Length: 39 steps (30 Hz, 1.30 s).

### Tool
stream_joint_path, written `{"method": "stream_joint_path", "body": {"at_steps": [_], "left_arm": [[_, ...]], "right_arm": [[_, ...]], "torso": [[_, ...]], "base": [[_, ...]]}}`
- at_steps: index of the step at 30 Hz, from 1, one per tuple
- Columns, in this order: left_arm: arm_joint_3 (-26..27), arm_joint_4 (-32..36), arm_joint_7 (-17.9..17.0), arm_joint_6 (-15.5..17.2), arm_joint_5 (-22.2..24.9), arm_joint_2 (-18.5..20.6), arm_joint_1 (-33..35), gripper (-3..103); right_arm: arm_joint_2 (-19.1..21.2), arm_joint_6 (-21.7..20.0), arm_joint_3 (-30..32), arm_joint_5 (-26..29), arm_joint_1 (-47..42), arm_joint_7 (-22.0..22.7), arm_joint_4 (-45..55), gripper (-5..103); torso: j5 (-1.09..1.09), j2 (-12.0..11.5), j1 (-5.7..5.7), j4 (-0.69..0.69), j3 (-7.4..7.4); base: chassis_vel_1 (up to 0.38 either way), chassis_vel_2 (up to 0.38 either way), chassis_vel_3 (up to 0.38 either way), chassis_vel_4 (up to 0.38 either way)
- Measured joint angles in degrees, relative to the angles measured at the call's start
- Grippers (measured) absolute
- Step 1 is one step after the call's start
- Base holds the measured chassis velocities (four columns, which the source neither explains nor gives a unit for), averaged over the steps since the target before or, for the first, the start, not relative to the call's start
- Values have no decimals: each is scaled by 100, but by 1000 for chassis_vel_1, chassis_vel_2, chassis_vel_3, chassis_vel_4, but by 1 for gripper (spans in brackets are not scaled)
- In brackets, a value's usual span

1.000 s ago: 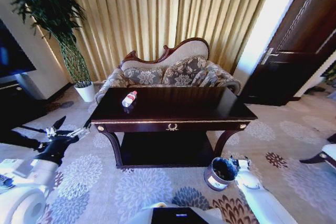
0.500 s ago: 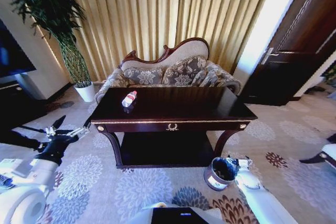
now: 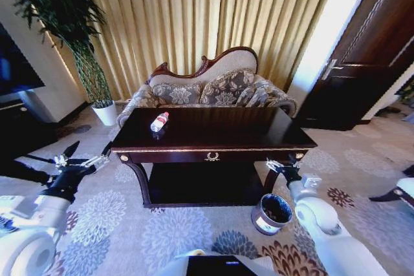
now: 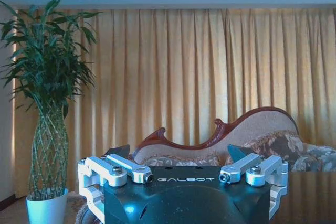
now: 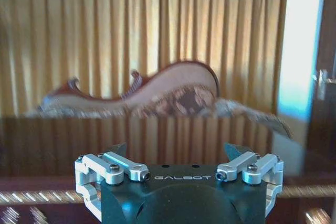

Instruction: Move to the front of the table and place the trash on the table into the trash bin.

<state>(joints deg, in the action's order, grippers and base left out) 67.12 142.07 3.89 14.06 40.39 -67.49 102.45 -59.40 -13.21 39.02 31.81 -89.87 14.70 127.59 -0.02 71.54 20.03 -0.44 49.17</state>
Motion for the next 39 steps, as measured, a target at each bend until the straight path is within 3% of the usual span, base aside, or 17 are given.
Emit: {"method": "stream_joint_path", "body": {"at_steps": [8,18,39], "left_arm": [[106,94,-103,-10,95,3,-10,100],[187,116,-203,202,127,76,-69,100],[116,119,-197,237,108,86,-27,100]], "right_arm": [[-62,-259,-565,-69,155,245,954,100],[-32,-353,-1127,-633,194,164,939,100],[-39,-334,-1120,-714,166,177,824,100]], "torso": [[1,0,0,3,0],[1,-1,0,2,0],[1,-1,0,2,1]], "base": [[0,0,0,0],[0,0,0,0],[-46,46,47,-43]]}}
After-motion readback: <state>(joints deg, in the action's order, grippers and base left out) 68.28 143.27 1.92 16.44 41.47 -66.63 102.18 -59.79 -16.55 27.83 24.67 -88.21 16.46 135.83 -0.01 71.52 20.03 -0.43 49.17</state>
